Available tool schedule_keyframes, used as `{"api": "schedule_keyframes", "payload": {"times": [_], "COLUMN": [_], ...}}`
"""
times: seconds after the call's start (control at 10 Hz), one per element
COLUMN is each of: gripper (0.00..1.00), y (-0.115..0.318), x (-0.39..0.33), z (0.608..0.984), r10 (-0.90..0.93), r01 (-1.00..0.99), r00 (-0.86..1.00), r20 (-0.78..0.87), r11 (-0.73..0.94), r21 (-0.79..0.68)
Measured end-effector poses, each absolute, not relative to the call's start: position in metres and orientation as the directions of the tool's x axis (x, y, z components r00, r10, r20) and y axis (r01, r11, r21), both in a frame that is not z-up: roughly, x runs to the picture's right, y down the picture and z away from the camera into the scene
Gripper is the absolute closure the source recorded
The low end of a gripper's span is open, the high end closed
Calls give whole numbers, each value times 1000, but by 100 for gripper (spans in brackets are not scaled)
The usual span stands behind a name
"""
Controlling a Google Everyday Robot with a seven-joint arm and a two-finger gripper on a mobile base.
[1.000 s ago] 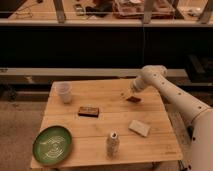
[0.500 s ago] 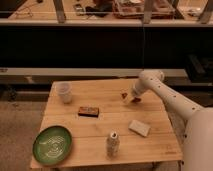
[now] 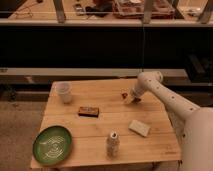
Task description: Drag the pepper across the table
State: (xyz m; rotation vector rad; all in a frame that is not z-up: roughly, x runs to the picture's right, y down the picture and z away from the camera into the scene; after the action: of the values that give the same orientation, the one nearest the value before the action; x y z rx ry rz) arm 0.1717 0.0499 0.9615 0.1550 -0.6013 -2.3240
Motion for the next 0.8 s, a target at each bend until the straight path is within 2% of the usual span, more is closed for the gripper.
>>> {"api": "schedule_keyframes", "payload": {"times": [0.3, 0.6, 0.8], "gripper": [48, 67, 69], "y": [53, 56, 57], "x": [171, 169, 168], "z": [962, 963, 962], "r10": [-675, -673, -671], "r01": [618, 615, 612], "r00": [-735, -738, -739], "r20": [57, 58, 59], "r11": [-634, -634, -634], "r21": [465, 469, 473]}}
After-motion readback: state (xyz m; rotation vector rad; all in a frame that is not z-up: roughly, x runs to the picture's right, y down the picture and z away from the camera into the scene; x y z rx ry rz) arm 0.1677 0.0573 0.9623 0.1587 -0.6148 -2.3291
